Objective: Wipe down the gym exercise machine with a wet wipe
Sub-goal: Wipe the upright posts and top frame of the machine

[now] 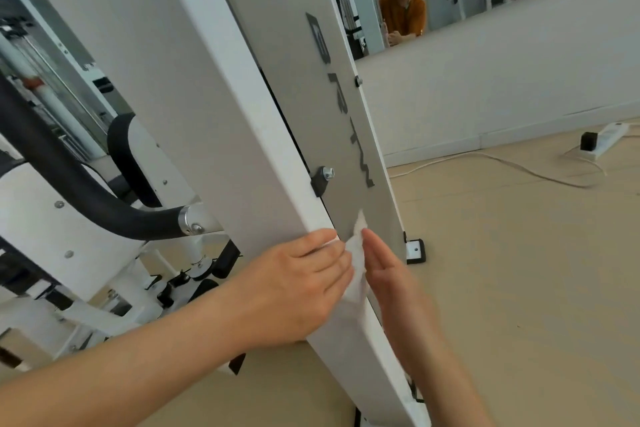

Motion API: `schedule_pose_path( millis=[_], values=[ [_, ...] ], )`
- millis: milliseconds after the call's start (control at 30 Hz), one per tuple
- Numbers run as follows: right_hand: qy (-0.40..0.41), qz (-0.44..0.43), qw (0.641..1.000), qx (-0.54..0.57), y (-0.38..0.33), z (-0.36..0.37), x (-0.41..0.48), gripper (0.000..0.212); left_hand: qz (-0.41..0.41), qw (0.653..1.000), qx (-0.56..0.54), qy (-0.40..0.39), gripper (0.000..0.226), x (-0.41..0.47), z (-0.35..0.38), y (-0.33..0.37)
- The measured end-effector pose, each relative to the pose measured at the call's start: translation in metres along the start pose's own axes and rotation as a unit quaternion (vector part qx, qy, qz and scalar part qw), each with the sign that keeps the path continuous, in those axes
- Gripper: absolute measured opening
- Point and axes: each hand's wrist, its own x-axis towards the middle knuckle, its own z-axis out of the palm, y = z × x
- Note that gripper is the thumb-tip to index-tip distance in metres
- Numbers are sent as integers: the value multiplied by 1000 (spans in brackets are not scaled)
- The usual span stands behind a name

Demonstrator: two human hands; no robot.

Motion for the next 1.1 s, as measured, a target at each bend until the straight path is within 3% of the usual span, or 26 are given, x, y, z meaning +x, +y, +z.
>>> schedule_pose_path(
  millis=[67, 200, 367, 500, 633, 734, 867, 967, 1100],
  values=[
    [20, -43, 998, -43, -9, 21, 6, 35, -15, 1000, 12, 16, 37, -3, -6, -4],
    [41, -79, 991, -103, -21, 51, 40, 68, -51, 997, 17, 58, 33, -1, -28, -36],
    [65, -8, 989, -133, -26, 37, 69, 60, -131, 981, 83, 116, 28, 5, -46, -68],
    [35, -161, 968, -191, -40, 74, 19, 63, -169, 968, 112, 149, 26, 10, -49, -85],
    [58, -309, 892, -325, -36, 90, -7, 67, -140, 971, 95, 169, 25, 9, -40, -89],
    [18, -329, 891, -312, -79, 88, 22, 61, -128, 966, 41, 221, 33, 7, -41, -94],
    [-39, -391, 878, -272, -117, 83, 51, 60, -174, 940, 24, 292, 34, 9, -55, -109],
    [-79, -346, 914, -198, -120, 71, 85, 57, -211, 930, 57, 295, 33, 20, -61, -116],
    [-66, -216, 930, -291, -113, 48, 160, 65, -240, 942, 101, 211, 30, 34, -61, -106]
  ],
)
